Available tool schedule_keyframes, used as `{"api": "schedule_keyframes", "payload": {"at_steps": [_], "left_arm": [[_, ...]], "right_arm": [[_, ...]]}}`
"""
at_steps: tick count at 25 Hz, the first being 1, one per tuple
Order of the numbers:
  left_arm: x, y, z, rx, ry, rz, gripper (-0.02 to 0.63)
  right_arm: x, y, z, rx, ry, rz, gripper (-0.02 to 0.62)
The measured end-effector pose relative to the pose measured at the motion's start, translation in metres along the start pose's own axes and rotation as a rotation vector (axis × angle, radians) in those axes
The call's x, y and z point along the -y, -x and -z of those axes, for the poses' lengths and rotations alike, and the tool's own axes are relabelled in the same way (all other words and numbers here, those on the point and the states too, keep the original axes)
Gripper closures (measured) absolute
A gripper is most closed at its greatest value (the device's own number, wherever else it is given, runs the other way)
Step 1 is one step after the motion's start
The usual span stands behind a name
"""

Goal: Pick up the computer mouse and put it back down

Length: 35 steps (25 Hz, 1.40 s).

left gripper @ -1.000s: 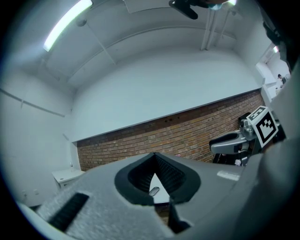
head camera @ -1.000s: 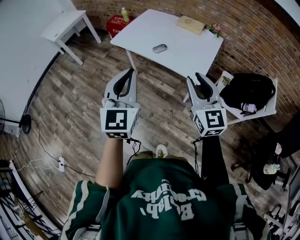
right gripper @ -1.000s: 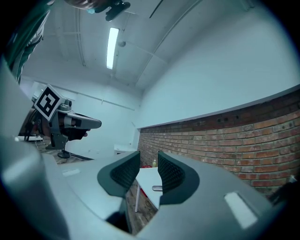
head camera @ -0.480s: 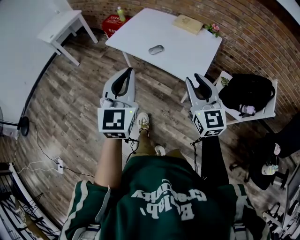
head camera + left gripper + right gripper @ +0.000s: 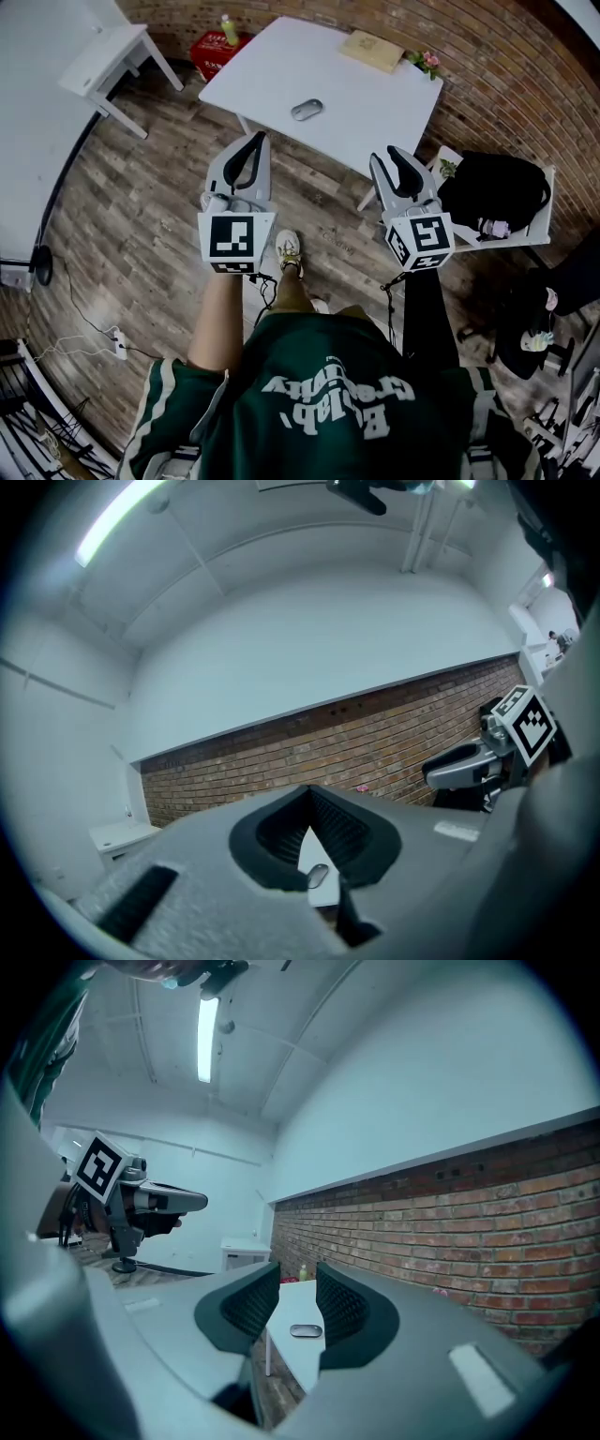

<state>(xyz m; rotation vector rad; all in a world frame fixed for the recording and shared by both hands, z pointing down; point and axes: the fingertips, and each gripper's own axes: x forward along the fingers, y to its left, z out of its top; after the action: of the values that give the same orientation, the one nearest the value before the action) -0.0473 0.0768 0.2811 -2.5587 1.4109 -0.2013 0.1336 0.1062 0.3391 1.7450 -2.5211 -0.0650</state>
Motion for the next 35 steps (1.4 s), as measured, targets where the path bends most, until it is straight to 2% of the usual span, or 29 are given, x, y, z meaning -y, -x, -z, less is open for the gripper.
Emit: {"api": "schedule_keyframes", "payload": {"at_steps": [15, 21, 27, 32, 35], "left_arm": [[-0.117, -0.131, 0.027, 0.020, 0.025, 0.057, 0.600], [-0.160, -0.183, 0.029, 0.042, 0.032, 0.090, 0.600], [-0.182, -0.228, 0.040, 0.052, 0.051, 0.132, 0.600], [-0.184, -0.252, 0.047, 0.068, 0.096, 0.173, 0.600], [-0.180, -0.264, 0.054, 0.057, 0.091, 0.180, 0.600]], "right_arm": [[0.018, -0.174, -0.007, -0.022, -0.016, 0.013, 0.457], [0.025, -0.236, -0.017, -0.035, 0.023, 0.034, 0.457], [0.038, -0.280, -0.014, -0.039, 0.017, 0.057, 0.453], [0.051, -0.299, -0.004, -0.055, 0.011, 0.065, 0.453], [0.059, -0.311, 0.003, -0.067, 0.008, 0.054, 0.453]]}}
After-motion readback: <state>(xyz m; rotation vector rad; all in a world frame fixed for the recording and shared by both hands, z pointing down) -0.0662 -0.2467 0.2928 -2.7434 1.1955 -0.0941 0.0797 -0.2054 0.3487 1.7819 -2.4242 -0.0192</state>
